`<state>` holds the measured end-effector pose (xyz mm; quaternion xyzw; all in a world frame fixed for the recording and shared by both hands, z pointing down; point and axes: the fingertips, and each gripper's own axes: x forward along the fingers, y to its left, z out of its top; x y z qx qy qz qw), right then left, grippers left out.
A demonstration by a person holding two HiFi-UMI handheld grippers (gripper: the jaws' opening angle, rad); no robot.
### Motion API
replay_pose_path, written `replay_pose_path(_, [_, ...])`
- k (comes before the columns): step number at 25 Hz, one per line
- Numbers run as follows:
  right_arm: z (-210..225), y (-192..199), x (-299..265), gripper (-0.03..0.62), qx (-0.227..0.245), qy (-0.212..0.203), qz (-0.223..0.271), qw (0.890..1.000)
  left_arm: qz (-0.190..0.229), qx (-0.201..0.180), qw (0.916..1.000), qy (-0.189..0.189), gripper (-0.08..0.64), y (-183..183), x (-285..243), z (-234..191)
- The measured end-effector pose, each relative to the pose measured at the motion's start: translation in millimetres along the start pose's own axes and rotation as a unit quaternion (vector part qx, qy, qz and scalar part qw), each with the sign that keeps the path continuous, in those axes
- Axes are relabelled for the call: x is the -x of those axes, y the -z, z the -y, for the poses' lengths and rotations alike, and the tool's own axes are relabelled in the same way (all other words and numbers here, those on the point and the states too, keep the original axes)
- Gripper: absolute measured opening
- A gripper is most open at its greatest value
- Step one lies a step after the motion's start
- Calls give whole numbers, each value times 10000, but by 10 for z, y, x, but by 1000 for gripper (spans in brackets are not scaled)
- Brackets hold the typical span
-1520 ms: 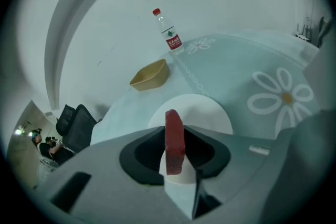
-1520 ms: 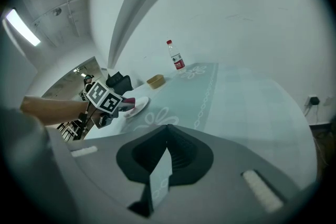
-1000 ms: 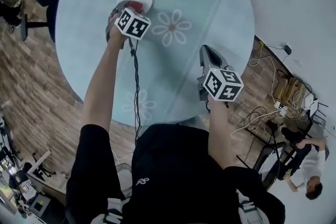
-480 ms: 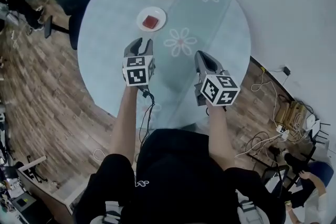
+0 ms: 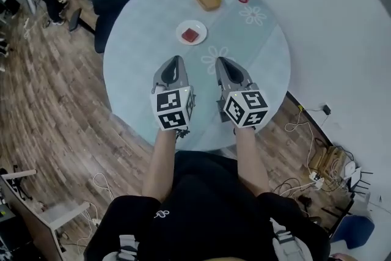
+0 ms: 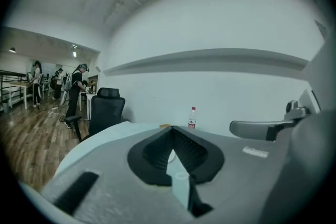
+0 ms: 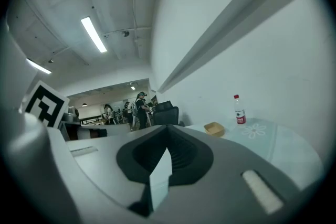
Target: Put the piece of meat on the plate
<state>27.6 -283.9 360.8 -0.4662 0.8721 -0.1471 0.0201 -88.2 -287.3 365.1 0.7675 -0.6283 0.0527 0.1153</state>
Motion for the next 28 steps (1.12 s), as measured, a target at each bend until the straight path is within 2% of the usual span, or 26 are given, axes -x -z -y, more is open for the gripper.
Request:
replay_pose_path(5, [-262, 69, -69, 4, 419, -147, -234, 9987, 74, -173, 9998, 99, -5, -64, 183, 13])
replay_pose_path(17, [-278, -12, -187, 5, 472, -305, -256, 9981, 21, -264, 9996, 111, -5, -82, 156, 9])
replay_pose_path(28, [-489, 118, -118, 5, 641, -440, -432, 9960, -88, -130, 9998, 85, -5, 74, 320, -96])
